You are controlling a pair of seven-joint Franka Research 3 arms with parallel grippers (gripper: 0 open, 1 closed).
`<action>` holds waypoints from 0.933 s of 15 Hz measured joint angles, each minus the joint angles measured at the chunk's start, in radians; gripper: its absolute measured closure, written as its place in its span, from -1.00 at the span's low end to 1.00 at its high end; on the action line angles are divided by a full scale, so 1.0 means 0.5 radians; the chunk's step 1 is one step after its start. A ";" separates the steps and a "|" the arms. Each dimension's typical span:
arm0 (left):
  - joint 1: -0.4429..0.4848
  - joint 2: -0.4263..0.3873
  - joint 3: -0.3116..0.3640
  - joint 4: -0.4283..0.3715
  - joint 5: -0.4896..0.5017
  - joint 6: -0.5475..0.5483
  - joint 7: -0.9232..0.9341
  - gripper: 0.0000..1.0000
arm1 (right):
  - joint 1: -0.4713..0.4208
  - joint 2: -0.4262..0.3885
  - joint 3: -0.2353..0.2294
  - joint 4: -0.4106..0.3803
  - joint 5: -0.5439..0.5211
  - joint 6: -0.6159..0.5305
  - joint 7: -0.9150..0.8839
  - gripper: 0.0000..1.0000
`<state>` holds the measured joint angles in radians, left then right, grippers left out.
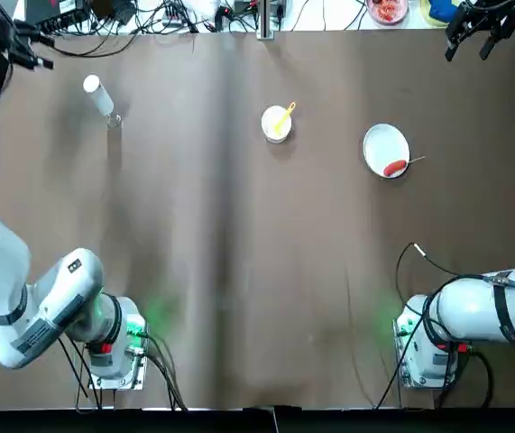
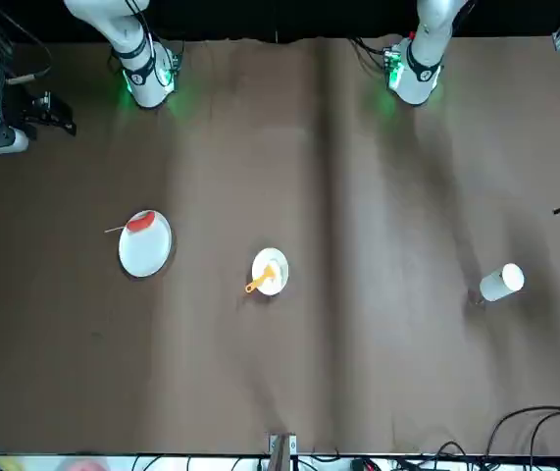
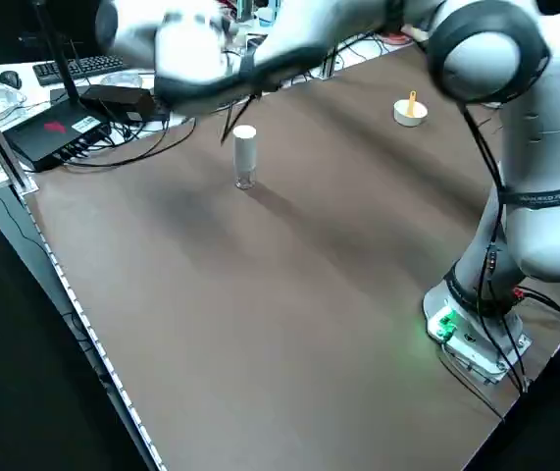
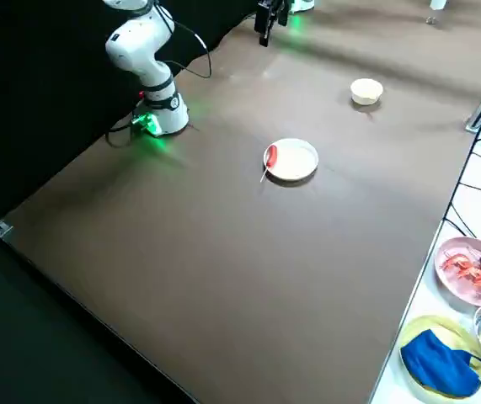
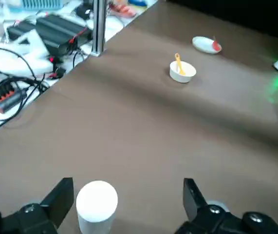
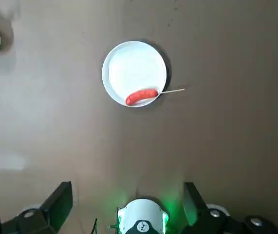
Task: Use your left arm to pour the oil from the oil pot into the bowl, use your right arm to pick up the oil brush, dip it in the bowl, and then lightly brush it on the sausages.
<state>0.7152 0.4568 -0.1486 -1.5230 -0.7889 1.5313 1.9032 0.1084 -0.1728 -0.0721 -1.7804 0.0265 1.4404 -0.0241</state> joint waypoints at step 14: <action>0.091 0.765 -0.028 0.022 -0.484 -0.041 0.892 -0.98 | 0.003 -0.004 0.002 0.011 0.002 0.335 0.004 -1.00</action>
<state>0.7606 0.8395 -0.1625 -1.5120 -1.0308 1.5107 2.3492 0.1101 -0.1749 -0.0713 -1.7750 0.0276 1.6077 -0.0219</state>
